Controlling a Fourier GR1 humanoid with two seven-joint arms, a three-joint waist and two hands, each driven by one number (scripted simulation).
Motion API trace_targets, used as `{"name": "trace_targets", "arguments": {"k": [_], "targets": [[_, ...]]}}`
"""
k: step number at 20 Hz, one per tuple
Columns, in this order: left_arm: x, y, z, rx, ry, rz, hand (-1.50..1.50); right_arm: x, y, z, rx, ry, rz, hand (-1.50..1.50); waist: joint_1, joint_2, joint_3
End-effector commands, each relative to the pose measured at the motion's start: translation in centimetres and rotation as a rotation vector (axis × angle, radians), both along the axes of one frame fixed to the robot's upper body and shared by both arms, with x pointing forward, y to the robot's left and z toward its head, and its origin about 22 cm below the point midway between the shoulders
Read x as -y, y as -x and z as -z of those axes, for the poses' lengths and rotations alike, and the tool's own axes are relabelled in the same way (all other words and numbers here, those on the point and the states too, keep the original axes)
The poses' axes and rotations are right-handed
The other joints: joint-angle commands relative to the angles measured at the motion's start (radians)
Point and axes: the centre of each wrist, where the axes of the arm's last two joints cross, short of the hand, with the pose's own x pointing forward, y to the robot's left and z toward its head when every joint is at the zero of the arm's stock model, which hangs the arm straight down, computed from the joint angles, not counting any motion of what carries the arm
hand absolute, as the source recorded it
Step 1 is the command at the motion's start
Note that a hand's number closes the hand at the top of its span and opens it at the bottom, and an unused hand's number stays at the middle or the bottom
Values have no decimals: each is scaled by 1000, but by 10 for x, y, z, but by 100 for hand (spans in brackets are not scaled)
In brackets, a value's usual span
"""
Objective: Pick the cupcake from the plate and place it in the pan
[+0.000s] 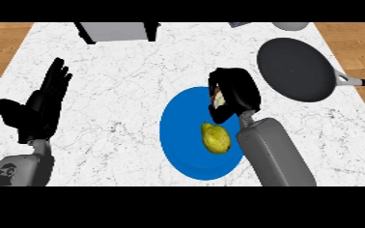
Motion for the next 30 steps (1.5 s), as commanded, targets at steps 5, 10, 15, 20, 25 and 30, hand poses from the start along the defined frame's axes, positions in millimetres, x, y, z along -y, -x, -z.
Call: {"name": "trace_targets", "arguments": {"k": [5, 10, 15, 20, 25, 30], "targets": [[-4, -11, -8, 28, 14, 37, 0, 44, 51, -74, 214, -168, 217, 150, 33, 20, 1], [8, -11, -9, 36, -1, 48, 0, 83, 29, -88, 207, -427, 300, 150, 55, 28, 2], [31, -19, -5, 28, 2, 83, 0, 143, 5, -83, 249, -423, 389, 150, 61, 28, 2], [26, -25, -9, 40, 0, 82, 0, 216, -27, -45, 281, -339, 472, 150, 78, 37, 3], [20, -20, -17, 44, 1, 109, 0, 257, -43, -33, 327, -139, 527, 150, 101, 41, 4], [26, -21, -16, 35, 15, 119, 0, 289, -59, -25, 329, -143, 576, 150, 120, 47, 5]]}}
